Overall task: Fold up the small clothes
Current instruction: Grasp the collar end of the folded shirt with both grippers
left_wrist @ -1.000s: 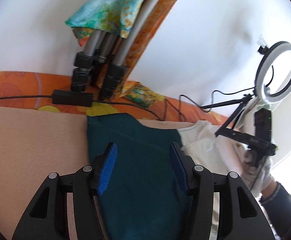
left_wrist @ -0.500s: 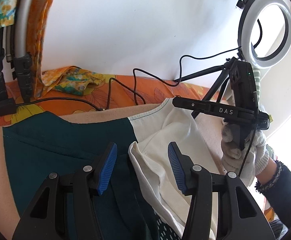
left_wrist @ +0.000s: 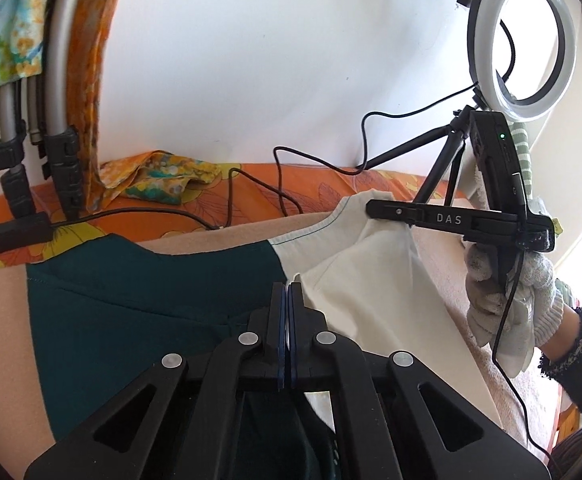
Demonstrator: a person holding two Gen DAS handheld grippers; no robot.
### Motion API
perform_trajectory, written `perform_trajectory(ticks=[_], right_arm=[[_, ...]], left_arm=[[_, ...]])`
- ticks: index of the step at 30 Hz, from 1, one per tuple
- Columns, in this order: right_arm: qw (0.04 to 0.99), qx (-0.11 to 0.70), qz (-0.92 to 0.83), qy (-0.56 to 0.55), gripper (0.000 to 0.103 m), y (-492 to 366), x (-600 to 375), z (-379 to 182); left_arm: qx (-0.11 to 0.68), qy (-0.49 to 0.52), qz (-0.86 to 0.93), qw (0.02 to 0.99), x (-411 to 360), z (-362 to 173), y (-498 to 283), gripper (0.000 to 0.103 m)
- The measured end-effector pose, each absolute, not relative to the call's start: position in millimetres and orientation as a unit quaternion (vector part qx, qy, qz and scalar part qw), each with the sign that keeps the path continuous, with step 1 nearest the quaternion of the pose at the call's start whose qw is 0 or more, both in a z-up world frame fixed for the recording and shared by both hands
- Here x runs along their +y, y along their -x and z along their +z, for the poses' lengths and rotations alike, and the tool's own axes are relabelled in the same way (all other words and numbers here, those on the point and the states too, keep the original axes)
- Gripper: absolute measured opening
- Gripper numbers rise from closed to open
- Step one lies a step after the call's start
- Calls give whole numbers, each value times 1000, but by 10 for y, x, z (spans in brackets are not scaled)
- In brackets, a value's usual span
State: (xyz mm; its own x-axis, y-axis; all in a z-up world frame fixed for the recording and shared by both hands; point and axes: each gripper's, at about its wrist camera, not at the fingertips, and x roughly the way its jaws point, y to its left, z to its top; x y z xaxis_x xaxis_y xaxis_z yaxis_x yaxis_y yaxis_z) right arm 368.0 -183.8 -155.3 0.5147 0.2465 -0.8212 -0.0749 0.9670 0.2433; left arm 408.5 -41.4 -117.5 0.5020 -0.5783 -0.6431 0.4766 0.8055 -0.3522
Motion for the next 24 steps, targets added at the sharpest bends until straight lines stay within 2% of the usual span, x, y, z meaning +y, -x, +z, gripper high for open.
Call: perform_trajectory(ticks=[3,5,6,7,9,10,11,12,13,18,20,24], right_arm=[[859,491,87,-116,6,-3718,-1929,-1550],[851,501,94,-127,11,-3733,-1969,-1554],[852,499,95,-128,14,-3712,-1990,-1536],[854,495,101,-127,23,-3684,-1997,-1509],[856,485,118,-132,51,-3616,-2017,-1448],[856,481,128,-138,51,-3583,-2037,-1421],[854,480,138,-144,51,-3557,-2061,-1406],[852,480,146,-148,51,-3539,-2082,-1398],[850,482,149,-150,51,-3523,-2104,-1401],[840,500,160,-140,51,-3494,-2116,-1508],[839,503,162,-129,45,-3505,-2069,-1546],[839,507,164,-109,43,-3547,-1951,-1603]], left_arm=[[388,72,-285,874,-302,-1185,-4073,0],[385,88,-274,877,-203,-1143,-4076,1],[387,98,-276,874,-153,-1118,-4086,10],[383,103,-279,874,-102,-1082,-4083,14],[363,91,-266,888,6,-979,-4049,27],[357,83,-260,893,69,-943,-4051,30],[359,83,-255,894,151,-935,-4082,38],[369,89,-251,891,243,-948,-4135,51],[382,97,-243,886,329,-983,-4197,55],[433,109,-203,871,625,-1260,-4438,57],[442,129,-206,864,679,-1370,-4505,57],[427,128,-209,870,652,-1406,-4598,53]])
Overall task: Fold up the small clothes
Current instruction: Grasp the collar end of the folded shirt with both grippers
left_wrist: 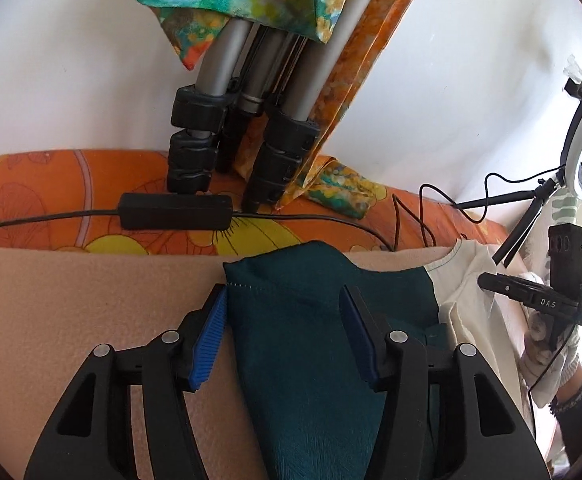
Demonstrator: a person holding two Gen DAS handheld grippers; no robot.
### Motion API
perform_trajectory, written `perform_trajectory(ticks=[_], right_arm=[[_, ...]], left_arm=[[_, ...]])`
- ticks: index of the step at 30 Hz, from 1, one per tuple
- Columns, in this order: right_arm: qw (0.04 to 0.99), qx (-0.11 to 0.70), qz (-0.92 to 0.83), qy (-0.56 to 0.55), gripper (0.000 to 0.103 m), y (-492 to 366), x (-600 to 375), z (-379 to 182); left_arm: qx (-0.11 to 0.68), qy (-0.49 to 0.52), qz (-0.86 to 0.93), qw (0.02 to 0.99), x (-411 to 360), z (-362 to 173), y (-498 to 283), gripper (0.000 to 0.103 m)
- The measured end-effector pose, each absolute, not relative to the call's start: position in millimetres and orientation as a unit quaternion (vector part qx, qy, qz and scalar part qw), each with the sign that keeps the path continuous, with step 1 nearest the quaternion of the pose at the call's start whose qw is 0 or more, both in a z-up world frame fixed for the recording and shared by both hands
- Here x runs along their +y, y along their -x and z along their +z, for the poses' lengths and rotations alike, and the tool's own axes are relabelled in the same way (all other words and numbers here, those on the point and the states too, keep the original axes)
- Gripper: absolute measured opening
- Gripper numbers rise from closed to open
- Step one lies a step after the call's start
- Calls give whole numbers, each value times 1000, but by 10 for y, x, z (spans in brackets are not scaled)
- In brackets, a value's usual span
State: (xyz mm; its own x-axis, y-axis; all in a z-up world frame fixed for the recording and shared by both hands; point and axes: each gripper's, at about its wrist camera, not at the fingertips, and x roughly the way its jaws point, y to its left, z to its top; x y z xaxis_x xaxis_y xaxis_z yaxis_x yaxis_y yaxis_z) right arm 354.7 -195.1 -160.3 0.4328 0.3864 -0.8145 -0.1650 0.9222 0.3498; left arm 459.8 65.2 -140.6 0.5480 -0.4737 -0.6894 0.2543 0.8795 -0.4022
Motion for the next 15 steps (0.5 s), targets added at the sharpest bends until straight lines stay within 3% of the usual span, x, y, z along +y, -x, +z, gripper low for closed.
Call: perform_trajectory(ticks=[1,3,4,5,6,15], right_arm=[[841,505,164,-103,43,-3553,-1910,-1608],[842,504,167,-100,39,-3579,-1856,-1617],[842,504,165,-97,32,-3589,-1833,-1621],[841,507,164,-93,17,-3594,-1807,-1630],[842,507,164,-89,10,-3592,-1787,-1627],[861,469,183,-77,6,-3352,-1732,-1201]], left_arm=[[429,134,-214,867,646,-1405,-4619,47],[433,141,-219,863,618,-1430,-4649,9],[434,136,-221,862,594,-1444,-4653,5],[431,131,-221,865,573,-1432,-4638,4],[426,129,-226,866,566,-1416,-4618,2],[385,138,-245,879,611,-1063,-4295,1]])
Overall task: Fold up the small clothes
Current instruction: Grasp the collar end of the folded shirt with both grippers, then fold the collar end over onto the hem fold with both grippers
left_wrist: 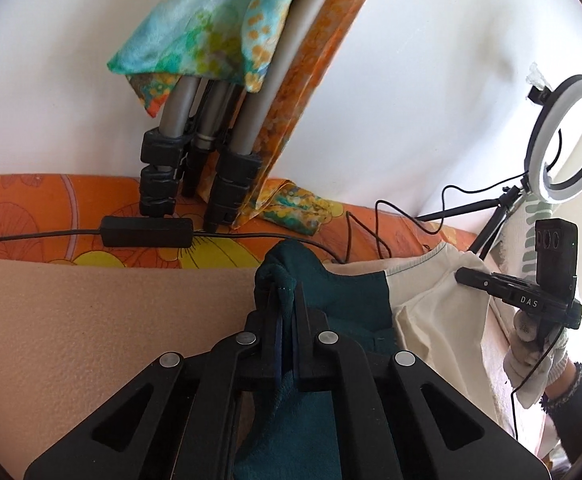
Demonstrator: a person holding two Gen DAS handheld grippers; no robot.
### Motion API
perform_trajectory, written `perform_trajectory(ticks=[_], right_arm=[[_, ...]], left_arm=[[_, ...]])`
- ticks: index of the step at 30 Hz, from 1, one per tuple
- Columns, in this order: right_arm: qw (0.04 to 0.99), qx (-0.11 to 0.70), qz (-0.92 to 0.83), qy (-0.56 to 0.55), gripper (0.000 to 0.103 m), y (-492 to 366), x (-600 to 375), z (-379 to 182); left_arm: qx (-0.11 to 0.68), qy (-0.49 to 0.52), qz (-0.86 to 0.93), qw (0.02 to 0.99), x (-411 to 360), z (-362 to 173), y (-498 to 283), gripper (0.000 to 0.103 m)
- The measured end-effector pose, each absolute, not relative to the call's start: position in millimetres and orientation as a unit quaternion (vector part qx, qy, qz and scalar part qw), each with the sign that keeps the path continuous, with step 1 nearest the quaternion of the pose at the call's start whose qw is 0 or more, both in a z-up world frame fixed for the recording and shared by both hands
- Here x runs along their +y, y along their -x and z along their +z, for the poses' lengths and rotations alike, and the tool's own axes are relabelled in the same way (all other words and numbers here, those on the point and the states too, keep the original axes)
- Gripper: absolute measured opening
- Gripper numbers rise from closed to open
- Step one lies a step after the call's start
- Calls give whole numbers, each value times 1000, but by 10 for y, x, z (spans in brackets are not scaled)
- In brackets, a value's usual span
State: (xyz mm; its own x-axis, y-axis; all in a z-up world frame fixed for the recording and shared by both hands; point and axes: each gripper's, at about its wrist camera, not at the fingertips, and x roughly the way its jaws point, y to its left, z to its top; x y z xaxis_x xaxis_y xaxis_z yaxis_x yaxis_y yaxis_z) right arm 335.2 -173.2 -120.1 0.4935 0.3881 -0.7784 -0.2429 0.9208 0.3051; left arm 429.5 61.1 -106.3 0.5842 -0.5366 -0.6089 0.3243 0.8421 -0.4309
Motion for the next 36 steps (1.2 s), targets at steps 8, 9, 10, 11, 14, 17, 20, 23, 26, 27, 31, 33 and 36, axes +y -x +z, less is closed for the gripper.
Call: perform_trajectory(ticks=[8,9,10,11,14,17,20,23,26,27,31,33,36], right_arm=[[875,432,206,-68,6,-2776,-1650,-525],[876,429,208,-67,6,-2672,-1635,-443],[877,426,211,-65,6,-2563,-1625,-365],[878,424,212,-63,6,-2447,-1621,-285],[879,424,214,-50,6,-2086,-1583,-117],[879,421,218,-40,6,-1676,-1509,-27],[879,421,224,-27,6,-1221,-1416,-63],[875,428,227,-23,6,-801,-1361,-210],[871,436,224,-1,6,-459,-1287,-428],[870,440,222,5,6,-372,-1270,-501],[871,446,206,29,6,-101,-1282,-724],[873,443,199,46,6,-1,-1303,-775],[872,440,204,66,9,175,-1345,-774]], left_arm=[[338,119,-261,896,579,-470,-3676,1],[335,114,-261,898,583,-417,-3567,1],[333,112,-264,898,594,-366,-3456,1],[330,113,-266,899,606,-325,-3352,1],[327,114,-270,899,640,-249,-3039,1],[323,110,-270,900,678,-213,-2667,1],[330,114,-273,896,705,-280,-2281,1],[344,108,-273,892,691,-436,-1940,1],[363,84,-274,886,640,-653,-1656,1],[372,78,-273,884,620,-726,-1588,1],[383,46,-276,880,570,-911,-1311,1],[389,22,-271,880,541,-952,-1184,4],[395,4,-279,875,560,-956,-1013,8]])
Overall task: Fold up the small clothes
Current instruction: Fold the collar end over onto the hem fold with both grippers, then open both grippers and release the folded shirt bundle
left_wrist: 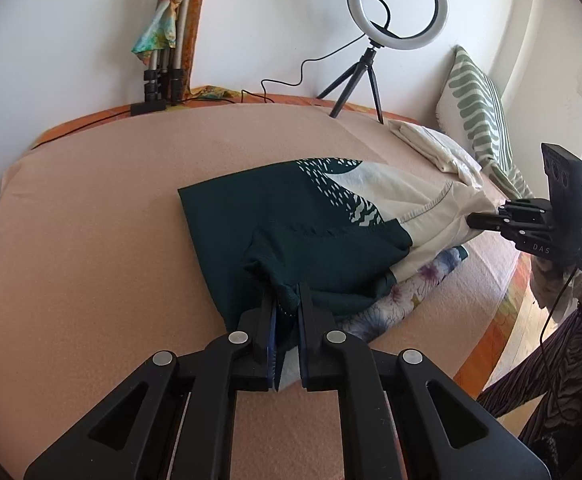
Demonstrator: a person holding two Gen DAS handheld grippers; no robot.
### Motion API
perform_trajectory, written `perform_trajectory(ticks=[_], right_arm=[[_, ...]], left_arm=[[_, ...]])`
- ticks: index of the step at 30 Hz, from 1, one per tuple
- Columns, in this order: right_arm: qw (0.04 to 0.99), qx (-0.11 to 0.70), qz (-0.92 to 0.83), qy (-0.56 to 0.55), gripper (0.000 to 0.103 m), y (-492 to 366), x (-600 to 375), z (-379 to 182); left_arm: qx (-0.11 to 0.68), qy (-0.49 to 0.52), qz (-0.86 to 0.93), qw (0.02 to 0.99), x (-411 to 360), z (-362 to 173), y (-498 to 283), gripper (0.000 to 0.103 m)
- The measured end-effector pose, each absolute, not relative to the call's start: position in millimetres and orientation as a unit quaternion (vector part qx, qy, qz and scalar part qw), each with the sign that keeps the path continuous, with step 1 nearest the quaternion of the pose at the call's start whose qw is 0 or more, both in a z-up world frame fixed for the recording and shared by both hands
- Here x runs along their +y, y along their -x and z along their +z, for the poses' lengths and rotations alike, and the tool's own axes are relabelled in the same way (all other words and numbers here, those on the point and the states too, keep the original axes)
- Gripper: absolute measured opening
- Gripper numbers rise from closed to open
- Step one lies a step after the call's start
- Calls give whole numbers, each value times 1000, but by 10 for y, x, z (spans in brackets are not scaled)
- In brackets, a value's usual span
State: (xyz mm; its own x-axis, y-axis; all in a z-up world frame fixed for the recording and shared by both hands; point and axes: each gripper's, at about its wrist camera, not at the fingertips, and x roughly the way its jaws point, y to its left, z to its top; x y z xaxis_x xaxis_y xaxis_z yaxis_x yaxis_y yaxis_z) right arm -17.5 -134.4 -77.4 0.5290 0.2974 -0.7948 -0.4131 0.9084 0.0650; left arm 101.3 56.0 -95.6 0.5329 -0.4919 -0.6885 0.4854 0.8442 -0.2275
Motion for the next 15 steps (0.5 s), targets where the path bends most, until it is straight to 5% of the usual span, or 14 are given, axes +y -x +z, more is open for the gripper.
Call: perform_trajectory(ticks=[7,11,15], right_arm=[[876,415,240,56,39,597,-1596,-511],[874,426,229,-41,39,452,-1823,-485],[855,483,173,-81,40,232,-1890,-768]], left_arm=[[384,17,-274,882,812,-823,-704,11],[368,80,-263,888,958,-738,-824,23],[359,87,-256,893,893,-729,-928,23]])
